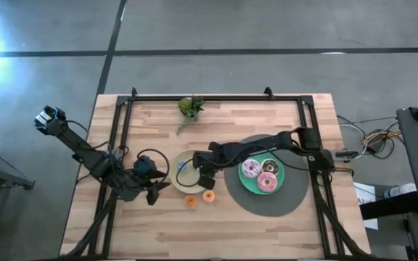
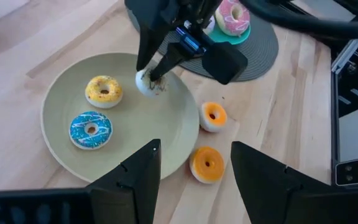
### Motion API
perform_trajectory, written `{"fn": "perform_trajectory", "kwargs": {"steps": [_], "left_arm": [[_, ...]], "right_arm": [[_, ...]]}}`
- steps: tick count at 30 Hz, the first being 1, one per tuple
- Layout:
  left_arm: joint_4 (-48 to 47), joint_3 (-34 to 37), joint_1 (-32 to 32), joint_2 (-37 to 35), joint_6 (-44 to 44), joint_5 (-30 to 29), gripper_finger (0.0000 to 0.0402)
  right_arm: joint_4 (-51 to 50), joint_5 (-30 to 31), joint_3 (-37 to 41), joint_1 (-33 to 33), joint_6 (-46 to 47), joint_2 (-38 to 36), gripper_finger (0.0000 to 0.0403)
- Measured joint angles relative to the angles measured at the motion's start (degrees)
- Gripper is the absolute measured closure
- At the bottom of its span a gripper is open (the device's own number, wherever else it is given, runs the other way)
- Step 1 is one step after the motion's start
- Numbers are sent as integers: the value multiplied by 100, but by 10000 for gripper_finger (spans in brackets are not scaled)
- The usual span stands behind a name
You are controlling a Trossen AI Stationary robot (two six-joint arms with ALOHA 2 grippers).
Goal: Pick & Place donuts
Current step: Put the small white donut on the white plate
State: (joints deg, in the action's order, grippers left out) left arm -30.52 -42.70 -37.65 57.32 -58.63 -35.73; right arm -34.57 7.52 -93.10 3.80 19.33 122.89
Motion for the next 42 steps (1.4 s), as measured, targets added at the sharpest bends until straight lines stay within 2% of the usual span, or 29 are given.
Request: {"fn": "perform_trajectory", "kwargs": {"steps": [7,13,16,20,22,25,27,29,33,36,42], "left_arm": [[9,21,-2,0,-75,-21,232],[218,531,10,-2,-887,-48,232],[1465,1174,148,-2,-1020,-45,232],[4503,2152,493,54,-798,19,232],[5202,2437,736,185,-822,-44,232],[5074,2517,1119,420,-815,-16,240],[5029,2457,1333,623,-460,168,257],[4991,2288,1445,853,48,364,283],[4888,1801,1469,1395,1410,390,348],[4738,1511,1467,1775,1850,394,389],[4854,1345,1490,2485,1927,394,397]], "right_arm": [[21,300,2,23,-257,0,221],[157,465,24,190,-649,0,191],[247,506,48,231,-640,0,189],[243,620,50,231,-450,0,188],[219,600,55,218,-238,0,188],[238,553,55,191,111,0,188],[237,486,55,166,346,0,188],[267,313,55,146,516,-1,188],[322,157,55,137,705,-2,188],[328,117,55,131,721,-7,189],[348,110,55,107,818,-15,188]]}}
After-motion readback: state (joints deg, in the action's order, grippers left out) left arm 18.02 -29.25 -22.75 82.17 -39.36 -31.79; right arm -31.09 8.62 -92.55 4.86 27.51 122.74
